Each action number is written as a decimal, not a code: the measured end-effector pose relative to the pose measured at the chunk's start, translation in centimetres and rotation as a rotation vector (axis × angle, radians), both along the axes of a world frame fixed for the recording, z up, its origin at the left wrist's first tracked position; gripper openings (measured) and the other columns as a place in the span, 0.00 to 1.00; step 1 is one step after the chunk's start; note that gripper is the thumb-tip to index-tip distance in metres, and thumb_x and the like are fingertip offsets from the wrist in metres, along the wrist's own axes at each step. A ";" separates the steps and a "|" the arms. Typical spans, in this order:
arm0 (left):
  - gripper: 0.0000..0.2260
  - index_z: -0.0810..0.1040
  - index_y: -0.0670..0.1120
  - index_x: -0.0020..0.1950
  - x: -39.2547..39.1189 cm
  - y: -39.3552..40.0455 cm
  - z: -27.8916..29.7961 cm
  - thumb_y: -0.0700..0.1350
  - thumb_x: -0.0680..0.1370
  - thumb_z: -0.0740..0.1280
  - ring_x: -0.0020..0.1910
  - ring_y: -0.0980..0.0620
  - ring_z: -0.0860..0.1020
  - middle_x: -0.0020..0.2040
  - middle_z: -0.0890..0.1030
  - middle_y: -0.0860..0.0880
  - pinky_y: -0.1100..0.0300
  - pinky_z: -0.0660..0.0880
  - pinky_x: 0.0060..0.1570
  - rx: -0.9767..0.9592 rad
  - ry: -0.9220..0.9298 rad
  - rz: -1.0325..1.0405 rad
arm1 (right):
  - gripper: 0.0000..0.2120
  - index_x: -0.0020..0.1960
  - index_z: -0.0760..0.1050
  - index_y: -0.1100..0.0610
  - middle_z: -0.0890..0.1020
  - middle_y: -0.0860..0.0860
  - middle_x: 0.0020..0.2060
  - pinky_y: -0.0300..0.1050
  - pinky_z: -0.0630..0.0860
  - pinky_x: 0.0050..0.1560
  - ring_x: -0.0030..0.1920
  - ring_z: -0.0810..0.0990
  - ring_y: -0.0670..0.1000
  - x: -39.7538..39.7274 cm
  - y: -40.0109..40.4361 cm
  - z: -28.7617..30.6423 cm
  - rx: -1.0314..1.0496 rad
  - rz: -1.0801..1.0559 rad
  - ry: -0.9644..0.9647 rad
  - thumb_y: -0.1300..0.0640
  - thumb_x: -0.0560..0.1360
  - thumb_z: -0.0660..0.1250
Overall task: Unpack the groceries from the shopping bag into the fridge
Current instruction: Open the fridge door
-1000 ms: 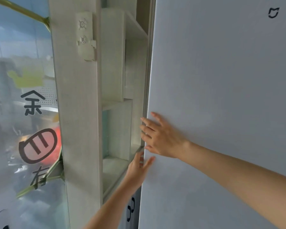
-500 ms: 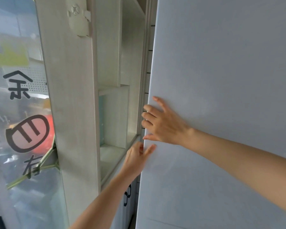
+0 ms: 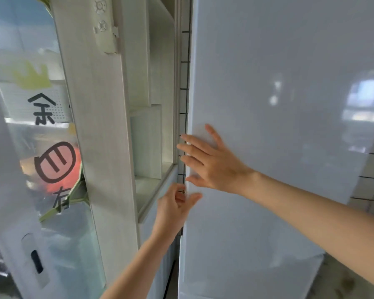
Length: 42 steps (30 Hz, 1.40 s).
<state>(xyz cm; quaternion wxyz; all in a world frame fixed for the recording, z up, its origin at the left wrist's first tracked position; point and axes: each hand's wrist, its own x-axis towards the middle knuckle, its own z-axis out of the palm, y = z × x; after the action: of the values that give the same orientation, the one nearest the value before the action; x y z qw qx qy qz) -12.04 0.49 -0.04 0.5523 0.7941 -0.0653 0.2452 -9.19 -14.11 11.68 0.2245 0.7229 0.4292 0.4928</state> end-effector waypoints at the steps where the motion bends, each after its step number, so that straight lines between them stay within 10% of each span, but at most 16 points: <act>1: 0.15 0.76 0.51 0.52 -1.2 -0.2 -0.1 0.55 0.71 0.74 0.38 0.58 0.78 0.38 0.81 0.50 0.73 0.71 0.36 -0.003 -0.013 0.007 | 0.18 0.56 0.78 0.60 0.76 0.57 0.64 0.70 0.54 0.69 0.72 0.67 0.57 -1.5 -0.3 -0.5 0.049 -0.002 0.016 0.48 0.76 0.63; 7: 0.37 0.70 0.51 0.69 -7.3 -2.1 -1.1 0.70 0.66 0.65 0.40 0.58 0.76 0.40 0.76 0.54 0.69 0.70 0.42 0.045 -0.017 0.005 | 0.17 0.65 0.74 0.59 0.75 0.58 0.66 0.66 0.64 0.66 0.69 0.70 0.58 -10.8 -2.9 -2.0 0.273 0.061 0.127 0.58 0.77 0.63; 15: 0.22 0.76 0.51 0.62 -16.3 -6.2 -2.1 0.60 0.73 0.67 0.43 0.59 0.75 0.42 0.72 0.56 0.70 0.70 0.45 0.096 -0.068 -0.114 | 0.32 0.73 0.59 0.61 0.66 0.57 0.69 0.41 0.68 0.64 0.69 0.66 0.56 -21.4 -7.7 -1.4 0.730 -0.070 0.433 0.49 0.76 0.66; 23: 0.19 0.76 0.52 0.57 -23.5 -11.7 -2.1 0.63 0.76 0.63 0.55 0.62 0.70 0.55 0.65 0.61 0.77 0.66 0.48 0.087 -0.241 -0.136 | 0.37 0.74 0.54 0.61 0.62 0.58 0.70 0.38 0.67 0.64 0.70 0.63 0.55 -28.2 -12.2 -2.3 0.848 -0.065 0.455 0.43 0.75 0.65; 29: 0.21 0.63 0.54 0.64 -26.9 -18.0 -1.7 0.61 0.76 0.63 0.69 0.59 0.66 0.70 0.64 0.57 0.75 0.62 0.62 0.035 -0.343 -0.328 | 0.38 0.75 0.51 0.58 0.56 0.53 0.72 0.54 0.72 0.64 0.73 0.60 0.49 -33.5 -18.0 -2.4 0.956 0.044 0.654 0.48 0.74 0.67; 34: 0.23 0.59 0.56 0.68 -31.6 -25.0 -2.1 0.61 0.78 0.61 0.70 0.55 0.68 0.73 0.65 0.48 0.70 0.62 0.66 -0.070 -0.342 -0.340 | 0.37 0.74 0.50 0.51 0.58 0.46 0.70 0.50 0.71 0.65 0.68 0.60 0.35 -37.5 -23.6 -2.5 1.013 0.015 0.761 0.47 0.74 0.68; 42: 0.31 0.55 0.45 0.77 -35.6 -35.5 -1.8 0.51 0.79 0.65 0.73 0.56 0.62 0.74 0.61 0.51 0.66 0.62 0.70 0.100 -0.428 -0.261 | 0.32 0.71 0.54 0.53 0.66 0.48 0.68 0.41 0.73 0.62 0.63 0.74 0.44 -41.3 -32.8 -2.4 1.218 0.066 0.810 0.53 0.75 0.69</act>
<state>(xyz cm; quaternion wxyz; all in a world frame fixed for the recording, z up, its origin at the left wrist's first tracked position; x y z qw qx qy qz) -47.63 -35.03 -1.88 0.5127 0.7353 -0.2948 0.3310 -50.46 -46.94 9.27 -0.4083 0.8319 0.1500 0.3445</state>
